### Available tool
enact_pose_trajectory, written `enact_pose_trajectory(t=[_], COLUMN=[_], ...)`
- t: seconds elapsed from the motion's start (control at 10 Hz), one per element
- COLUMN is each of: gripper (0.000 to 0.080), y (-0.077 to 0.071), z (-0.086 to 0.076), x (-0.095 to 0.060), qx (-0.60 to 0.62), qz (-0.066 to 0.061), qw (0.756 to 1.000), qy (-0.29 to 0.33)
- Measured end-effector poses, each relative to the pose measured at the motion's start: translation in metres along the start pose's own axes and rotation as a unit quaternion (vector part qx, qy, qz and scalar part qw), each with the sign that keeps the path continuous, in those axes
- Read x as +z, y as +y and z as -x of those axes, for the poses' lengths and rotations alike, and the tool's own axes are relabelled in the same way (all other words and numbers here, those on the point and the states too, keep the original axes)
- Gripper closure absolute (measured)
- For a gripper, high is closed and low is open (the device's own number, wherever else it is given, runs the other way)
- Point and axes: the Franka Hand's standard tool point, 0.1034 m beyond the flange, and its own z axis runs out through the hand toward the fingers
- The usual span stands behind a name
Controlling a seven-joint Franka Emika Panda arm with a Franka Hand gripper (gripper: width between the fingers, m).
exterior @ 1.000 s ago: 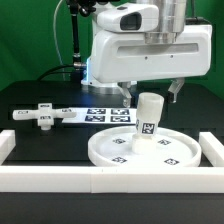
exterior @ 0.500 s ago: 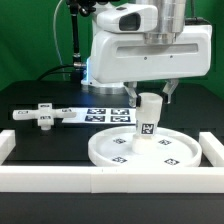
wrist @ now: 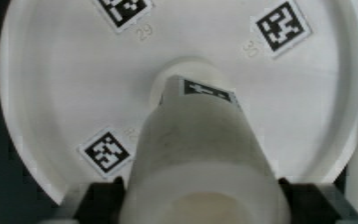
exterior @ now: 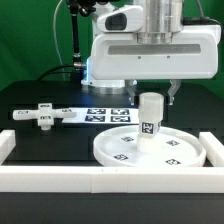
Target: Assemble round table
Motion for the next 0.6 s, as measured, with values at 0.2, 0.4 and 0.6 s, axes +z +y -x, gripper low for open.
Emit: enact_pose_trajectory(t=[0.2,0.4,0.6], gripper=[0.0393,0.0393,0.0393], y=[0.0036,0.0026,0.0022], z=[0.0027,0.0017,0.0018], x=[0.0003,-0.0001,-0.0001], qx=[0.131,0.172,0.203], qz=[-0.009,-0.014,-0.017], qw=[0.991,0.985,0.979], qy=[0.016,0.015,0.013])
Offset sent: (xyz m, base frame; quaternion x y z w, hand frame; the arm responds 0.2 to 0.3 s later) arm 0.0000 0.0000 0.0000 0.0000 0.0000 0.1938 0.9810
